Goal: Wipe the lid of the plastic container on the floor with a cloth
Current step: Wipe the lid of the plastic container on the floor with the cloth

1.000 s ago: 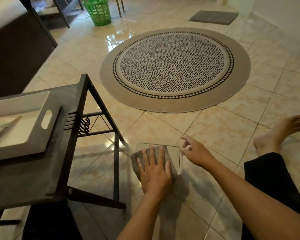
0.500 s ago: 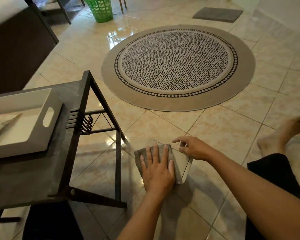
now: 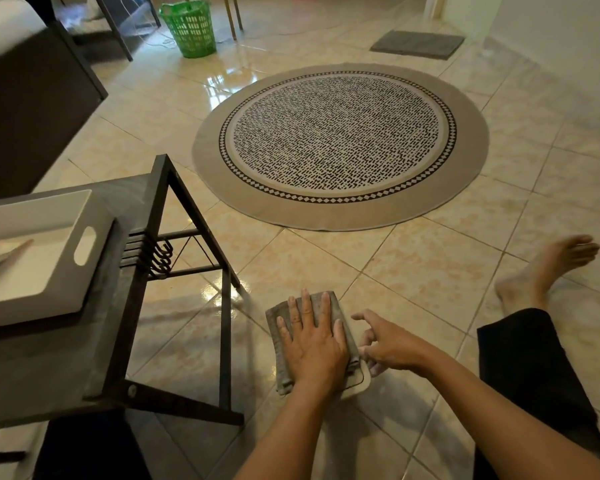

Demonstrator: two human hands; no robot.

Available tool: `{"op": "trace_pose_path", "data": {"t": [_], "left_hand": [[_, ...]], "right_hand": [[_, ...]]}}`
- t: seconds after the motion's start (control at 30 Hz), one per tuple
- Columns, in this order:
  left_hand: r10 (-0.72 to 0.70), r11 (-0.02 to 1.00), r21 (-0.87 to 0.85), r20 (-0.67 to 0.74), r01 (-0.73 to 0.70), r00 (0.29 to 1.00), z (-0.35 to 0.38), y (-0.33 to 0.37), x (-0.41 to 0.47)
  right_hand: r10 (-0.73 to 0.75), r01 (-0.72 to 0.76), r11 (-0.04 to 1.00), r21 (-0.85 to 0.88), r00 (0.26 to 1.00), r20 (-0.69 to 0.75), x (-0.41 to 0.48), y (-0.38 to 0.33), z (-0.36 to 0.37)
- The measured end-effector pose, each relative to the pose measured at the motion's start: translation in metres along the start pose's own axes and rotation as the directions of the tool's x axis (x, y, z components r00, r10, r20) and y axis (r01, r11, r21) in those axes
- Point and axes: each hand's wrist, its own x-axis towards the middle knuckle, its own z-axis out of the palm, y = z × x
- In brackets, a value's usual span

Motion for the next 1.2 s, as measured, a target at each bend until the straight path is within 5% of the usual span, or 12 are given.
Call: {"op": "trace_pose_path", "data": {"t": [0.43, 0.83, 1.03, 1.2], "left_hand": [[0.066, 0.996, -0.056, -0.011, -0.067, 0.998, 0.005, -0.02, 0.001], [0.141, 0.99, 0.021, -0.018, -0.141, 0.99, 0.005, -0.008, 0.007], [0.016, 1.0, 0.005, -0.01, -0.016, 1.0, 0.005, -0.02, 0.006], [0.051, 0.998, 0.033, 0.002, -0.051, 0.999, 0.013, -0.005, 0.006]], "right_hand": [[-0.092, 0.088, 0.993, 0.076, 0.995, 0.042, 0.046, -0.032, -0.018], [-0.126, 0.132, 0.985, 0.111, 0.99, -0.062, 0.046, -0.02, -0.014], [-0.126, 0.145, 0.979, 0.147, 0.984, -0.126, 0.048, -0.016, -0.013], [-0.132, 0.15, 0.978, 0.142, 0.982, -0.132, 0.051, -0.018, -0.012]]}}
